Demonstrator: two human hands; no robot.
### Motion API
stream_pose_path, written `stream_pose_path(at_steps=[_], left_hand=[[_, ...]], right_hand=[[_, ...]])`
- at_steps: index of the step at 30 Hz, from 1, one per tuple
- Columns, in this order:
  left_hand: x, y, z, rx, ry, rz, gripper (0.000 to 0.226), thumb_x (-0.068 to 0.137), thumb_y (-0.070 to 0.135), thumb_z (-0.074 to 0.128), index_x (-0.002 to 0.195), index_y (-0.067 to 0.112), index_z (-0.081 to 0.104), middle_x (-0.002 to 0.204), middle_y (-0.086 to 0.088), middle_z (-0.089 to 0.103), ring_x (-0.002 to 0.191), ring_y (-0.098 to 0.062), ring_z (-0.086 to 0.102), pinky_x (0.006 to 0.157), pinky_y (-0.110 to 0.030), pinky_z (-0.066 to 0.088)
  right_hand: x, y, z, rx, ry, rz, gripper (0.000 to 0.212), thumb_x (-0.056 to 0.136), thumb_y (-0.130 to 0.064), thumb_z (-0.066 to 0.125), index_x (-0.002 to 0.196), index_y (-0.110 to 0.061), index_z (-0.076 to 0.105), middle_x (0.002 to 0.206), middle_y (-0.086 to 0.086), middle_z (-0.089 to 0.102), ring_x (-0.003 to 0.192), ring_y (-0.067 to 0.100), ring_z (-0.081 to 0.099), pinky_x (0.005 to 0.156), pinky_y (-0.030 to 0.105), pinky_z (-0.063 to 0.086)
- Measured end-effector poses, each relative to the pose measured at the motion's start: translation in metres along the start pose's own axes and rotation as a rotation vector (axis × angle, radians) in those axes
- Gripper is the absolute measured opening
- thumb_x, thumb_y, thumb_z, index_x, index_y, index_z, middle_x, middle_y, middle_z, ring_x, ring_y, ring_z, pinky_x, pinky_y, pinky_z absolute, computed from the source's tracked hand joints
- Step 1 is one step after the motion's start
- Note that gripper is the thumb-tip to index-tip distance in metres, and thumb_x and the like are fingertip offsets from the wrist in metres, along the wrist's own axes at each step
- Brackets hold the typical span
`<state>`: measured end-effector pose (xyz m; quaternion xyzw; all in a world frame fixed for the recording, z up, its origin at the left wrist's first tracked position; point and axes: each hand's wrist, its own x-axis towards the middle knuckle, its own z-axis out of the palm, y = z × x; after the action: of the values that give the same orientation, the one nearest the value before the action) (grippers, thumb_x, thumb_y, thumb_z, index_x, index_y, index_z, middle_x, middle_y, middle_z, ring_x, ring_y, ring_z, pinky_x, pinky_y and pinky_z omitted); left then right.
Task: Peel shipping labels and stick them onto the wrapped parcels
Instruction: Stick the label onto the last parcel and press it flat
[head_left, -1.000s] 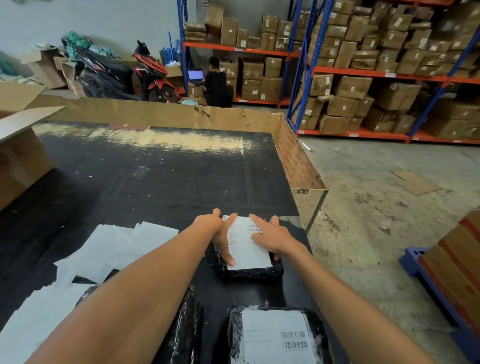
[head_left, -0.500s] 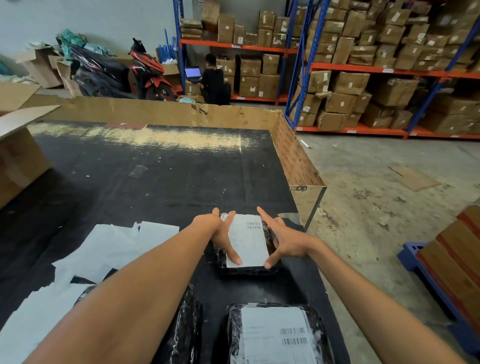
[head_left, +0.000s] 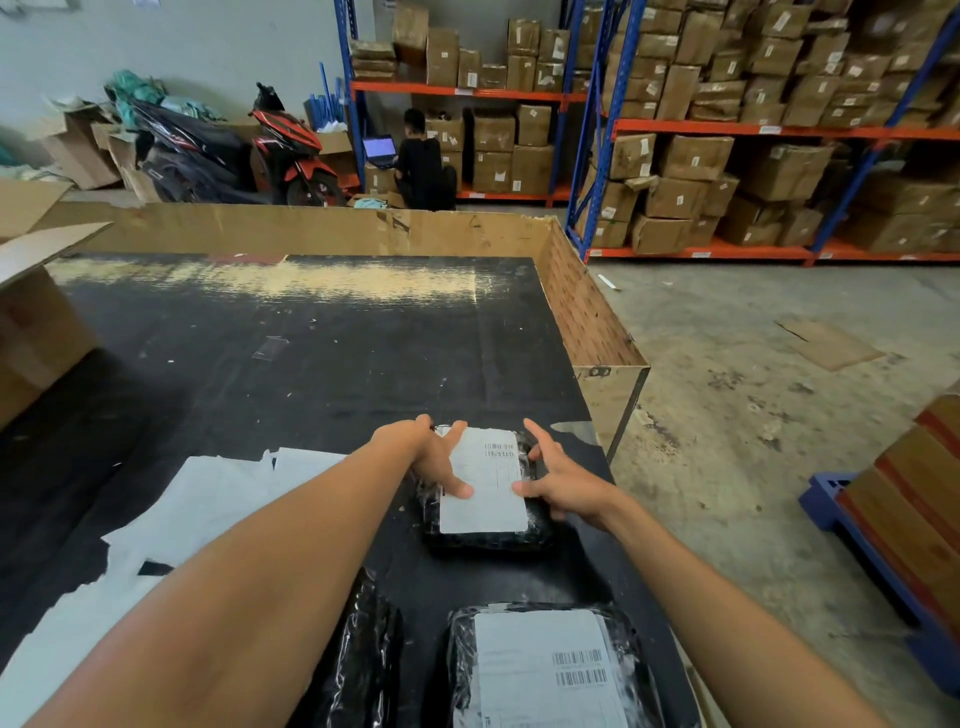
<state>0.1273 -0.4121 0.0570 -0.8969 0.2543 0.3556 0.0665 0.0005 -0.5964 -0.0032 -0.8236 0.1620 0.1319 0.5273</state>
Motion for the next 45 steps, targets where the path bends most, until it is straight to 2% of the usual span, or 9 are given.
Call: stream_pose_path(at_steps=[5,8,12,21,25,28,31,35,45], left_hand=[[0.007,-0.007,-0.002,-0.144,-0.039,0.01,0.106,0.078,0.057,0.067,0.148,0.052,-0.013,0.159,0.003,-0.013,0.141,-0.037,0.031,0.109,-0.05,0.042],[0.007,-0.01,0.0,-0.177,-0.039,0.011,0.106,0.077,0.062,0.065,0.148,0.053,-0.014,0.158,0.005,-0.016,0.138,-0.035,0.035,0.107,-0.047,0.044],[0.012,-0.013,0.005,-0.278,-0.036,0.053,0.096,0.083,0.062,0.061,0.15,0.051,-0.007,0.156,0.002,-0.017,0.137,-0.032,0.032,0.104,-0.042,0.047],[0.011,-0.002,0.001,-0.503,0.105,0.01,0.054,0.098,0.048,0.044,0.148,0.044,0.024,0.149,-0.009,0.006,0.133,-0.041,0.034,0.074,-0.046,0.059],[0.018,0.003,0.004,-0.445,0.195,-0.008,0.049,0.1,0.028,0.043,0.146,0.039,0.031,0.148,-0.012,0.01,0.13,-0.04,0.037,0.1,-0.049,0.048],[0.014,-0.003,0.0,-0.679,0.139,0.006,0.055,0.097,0.009,0.039,0.142,0.04,0.042,0.141,-0.01,0.018,0.126,-0.048,0.036,0.064,-0.054,0.06],[0.009,-0.015,-0.002,-0.808,-0.033,0.064,0.074,0.091,0.008,0.053,0.151,0.042,0.026,0.156,-0.008,0.024,0.136,-0.042,0.038,0.075,-0.053,0.056],[0.009,-0.021,0.0,-0.96,-0.136,-0.012,0.083,0.096,0.003,0.048,0.154,0.037,0.0,0.157,-0.014,0.033,0.121,-0.039,0.058,0.089,-0.054,0.054],[-0.053,-0.003,-0.023,-0.977,0.191,0.033,0.004,0.095,0.005,0.056,0.092,0.003,0.055,0.08,-0.013,0.059,0.059,-0.02,0.052,0.059,-0.039,0.053]], right_hand=[[0.006,-0.005,-0.001,0.079,0.092,0.056,0.085,0.098,-0.029,0.061,0.159,-0.036,0.002,0.123,0.007,0.042,0.061,0.012,0.044,0.042,0.024,0.039],[0.009,-0.016,0.012,-0.014,0.177,0.027,0.103,0.086,-0.048,0.073,0.159,-0.03,0.003,0.15,0.007,0.033,0.12,0.024,0.055,0.086,0.034,0.053],[0.017,-0.016,0.02,-0.06,0.192,0.035,0.09,0.094,-0.039,0.065,0.16,-0.03,0.004,0.167,0.01,0.004,0.152,0.034,0.022,0.122,0.051,0.023],[0.031,-0.028,0.02,0.013,0.363,0.161,0.094,0.089,-0.064,0.058,0.159,-0.019,0.015,0.164,0.005,0.028,0.149,0.032,0.032,0.116,0.048,0.035],[0.038,-0.022,0.027,-0.074,0.445,0.172,0.067,0.097,-0.049,0.051,0.154,-0.022,0.029,0.156,0.005,0.043,0.138,0.032,0.045,0.109,0.047,0.041],[0.031,-0.02,0.016,0.063,0.395,0.122,0.055,0.104,-0.033,0.042,0.156,-0.024,0.025,0.136,0.007,0.058,0.095,0.022,0.061,0.074,0.032,0.053],[0.016,-0.016,0.004,0.132,0.309,0.158,0.06,0.103,-0.037,0.047,0.155,-0.02,0.022,0.096,0.003,0.057,0.065,0.015,0.051,0.041,0.024,0.042],[-0.003,-0.004,0.01,0.078,0.259,0.177,0.062,0.089,-0.061,0.061,0.117,-0.006,0.053,0.087,0.0,0.055,0.075,0.013,0.053,0.051,0.026,0.045],[-0.033,-0.026,0.014,0.26,0.359,-0.003,0.031,0.101,-0.032,0.056,0.122,-0.009,0.061,0.121,0.003,0.07,0.106,0.019,0.067,0.094,0.037,0.054]])
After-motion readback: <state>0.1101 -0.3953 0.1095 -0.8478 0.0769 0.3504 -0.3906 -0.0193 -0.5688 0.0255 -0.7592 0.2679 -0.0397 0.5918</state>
